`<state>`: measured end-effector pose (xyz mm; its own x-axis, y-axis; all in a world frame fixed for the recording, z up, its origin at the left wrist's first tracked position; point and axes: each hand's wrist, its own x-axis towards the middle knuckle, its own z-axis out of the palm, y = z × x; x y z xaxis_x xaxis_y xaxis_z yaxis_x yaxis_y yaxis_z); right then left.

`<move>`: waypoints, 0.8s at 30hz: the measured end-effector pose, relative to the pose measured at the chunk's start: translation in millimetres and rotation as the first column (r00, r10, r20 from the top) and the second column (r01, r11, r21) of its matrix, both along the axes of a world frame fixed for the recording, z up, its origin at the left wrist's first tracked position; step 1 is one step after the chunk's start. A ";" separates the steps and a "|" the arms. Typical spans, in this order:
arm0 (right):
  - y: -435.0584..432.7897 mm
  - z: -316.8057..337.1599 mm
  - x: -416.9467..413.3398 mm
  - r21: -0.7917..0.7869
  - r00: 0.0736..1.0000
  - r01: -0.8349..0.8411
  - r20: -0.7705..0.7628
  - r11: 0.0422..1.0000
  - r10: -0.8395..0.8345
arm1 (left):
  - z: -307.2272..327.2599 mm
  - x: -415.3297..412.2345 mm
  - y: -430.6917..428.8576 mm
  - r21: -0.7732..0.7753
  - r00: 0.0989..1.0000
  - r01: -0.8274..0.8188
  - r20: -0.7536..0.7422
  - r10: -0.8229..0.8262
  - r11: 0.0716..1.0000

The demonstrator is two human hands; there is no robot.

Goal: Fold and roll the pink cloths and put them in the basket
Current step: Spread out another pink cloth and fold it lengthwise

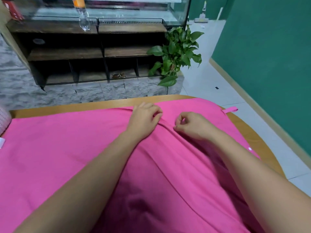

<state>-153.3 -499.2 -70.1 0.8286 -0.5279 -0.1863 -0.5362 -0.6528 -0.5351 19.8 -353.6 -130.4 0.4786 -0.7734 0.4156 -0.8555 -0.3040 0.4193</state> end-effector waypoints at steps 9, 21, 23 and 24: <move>-8.7 18.7 -43.3 -0.070 0.948 -0.240 -0.229 0.968 0.219 | -11.1 12.4 3.1 -0.021 0.994 0.057 -0.095 -0.059 0.998; -44.3 24.8 -85.5 -0.122 0.999 -0.041 0.024 0.992 0.044 | -5.8 6.8 4.6 -0.010 0.993 0.061 -0.100 -0.061 0.998; -50.9 23.2 -94.1 -0.064 0.997 -0.023 0.068 0.998 0.028 | -6.5 7.6 3.8 -0.008 0.993 0.065 -0.099 -0.065 0.998; -54.7 21.3 -99.2 -0.025 0.999 -0.034 0.039 0.999 0.035 | -7.3 8.2 3.2 -0.011 0.993 0.070 -0.095 -0.070 0.998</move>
